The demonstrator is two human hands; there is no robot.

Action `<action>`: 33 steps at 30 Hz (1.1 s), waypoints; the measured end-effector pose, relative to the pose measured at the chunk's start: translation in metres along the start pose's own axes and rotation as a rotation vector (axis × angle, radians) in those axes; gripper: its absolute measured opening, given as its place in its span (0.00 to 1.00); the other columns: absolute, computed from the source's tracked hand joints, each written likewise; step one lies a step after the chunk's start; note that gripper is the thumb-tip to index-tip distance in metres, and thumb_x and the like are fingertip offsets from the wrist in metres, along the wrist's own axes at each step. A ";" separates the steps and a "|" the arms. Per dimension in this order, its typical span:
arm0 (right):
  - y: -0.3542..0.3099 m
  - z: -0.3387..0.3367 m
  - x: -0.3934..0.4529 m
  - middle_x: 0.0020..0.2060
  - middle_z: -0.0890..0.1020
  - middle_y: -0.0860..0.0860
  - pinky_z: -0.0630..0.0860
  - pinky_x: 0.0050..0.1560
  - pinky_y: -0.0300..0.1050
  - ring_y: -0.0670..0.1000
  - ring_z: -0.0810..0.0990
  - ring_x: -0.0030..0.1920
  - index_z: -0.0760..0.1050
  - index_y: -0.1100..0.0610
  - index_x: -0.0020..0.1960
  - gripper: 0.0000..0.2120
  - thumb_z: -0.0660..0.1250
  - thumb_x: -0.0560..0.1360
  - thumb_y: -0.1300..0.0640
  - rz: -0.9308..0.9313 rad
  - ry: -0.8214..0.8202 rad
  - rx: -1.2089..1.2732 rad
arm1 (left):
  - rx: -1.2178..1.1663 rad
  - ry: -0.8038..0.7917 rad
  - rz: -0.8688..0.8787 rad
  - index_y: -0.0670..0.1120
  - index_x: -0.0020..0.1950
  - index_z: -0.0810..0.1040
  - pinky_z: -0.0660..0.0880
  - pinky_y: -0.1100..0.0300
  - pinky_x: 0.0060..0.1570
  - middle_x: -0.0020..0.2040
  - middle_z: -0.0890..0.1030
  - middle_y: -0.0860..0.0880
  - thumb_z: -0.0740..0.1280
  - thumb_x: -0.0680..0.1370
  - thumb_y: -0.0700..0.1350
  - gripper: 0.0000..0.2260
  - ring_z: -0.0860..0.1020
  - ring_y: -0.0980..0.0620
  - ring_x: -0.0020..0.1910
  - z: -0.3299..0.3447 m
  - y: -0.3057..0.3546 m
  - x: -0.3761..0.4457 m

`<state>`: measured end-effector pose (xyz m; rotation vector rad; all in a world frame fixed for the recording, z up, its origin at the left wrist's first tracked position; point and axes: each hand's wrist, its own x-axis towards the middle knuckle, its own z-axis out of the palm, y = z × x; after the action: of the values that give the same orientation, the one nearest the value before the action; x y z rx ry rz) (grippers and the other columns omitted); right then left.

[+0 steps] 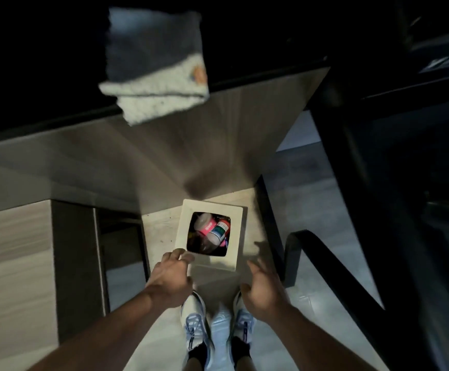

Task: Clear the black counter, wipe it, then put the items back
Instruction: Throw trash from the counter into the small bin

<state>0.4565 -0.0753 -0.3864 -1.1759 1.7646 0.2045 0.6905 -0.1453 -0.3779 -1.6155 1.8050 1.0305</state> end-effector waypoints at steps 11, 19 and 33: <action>-0.038 -0.106 -0.253 0.80 0.63 0.51 0.63 0.78 0.46 0.53 0.63 0.79 0.64 0.50 0.81 0.31 0.68 0.80 0.50 -0.091 0.152 0.078 | -0.140 0.139 0.114 0.53 0.79 0.66 0.57 0.56 0.78 0.79 0.64 0.48 0.67 0.79 0.53 0.28 0.61 0.46 0.78 -0.101 0.053 -0.238; -0.014 -0.159 -0.371 0.81 0.62 0.48 0.64 0.77 0.48 0.52 0.64 0.79 0.64 0.47 0.80 0.31 0.70 0.80 0.47 -0.031 0.330 0.175 | -0.020 0.213 0.285 0.57 0.80 0.62 0.59 0.53 0.78 0.82 0.58 0.51 0.67 0.79 0.56 0.31 0.58 0.47 0.80 -0.135 0.081 -0.331; 0.138 -0.266 -0.407 0.83 0.54 0.48 0.65 0.77 0.52 0.53 0.64 0.79 0.60 0.43 0.81 0.33 0.70 0.80 0.47 -0.025 0.412 0.190 | 0.059 0.254 0.331 0.56 0.80 0.63 0.63 0.49 0.76 0.83 0.55 0.49 0.66 0.78 0.57 0.31 0.59 0.44 0.80 -0.135 0.276 -0.332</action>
<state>0.2099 0.0915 0.0218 -1.1562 2.0700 -0.2337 0.4915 -0.0528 0.0178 -1.4985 2.3092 0.9285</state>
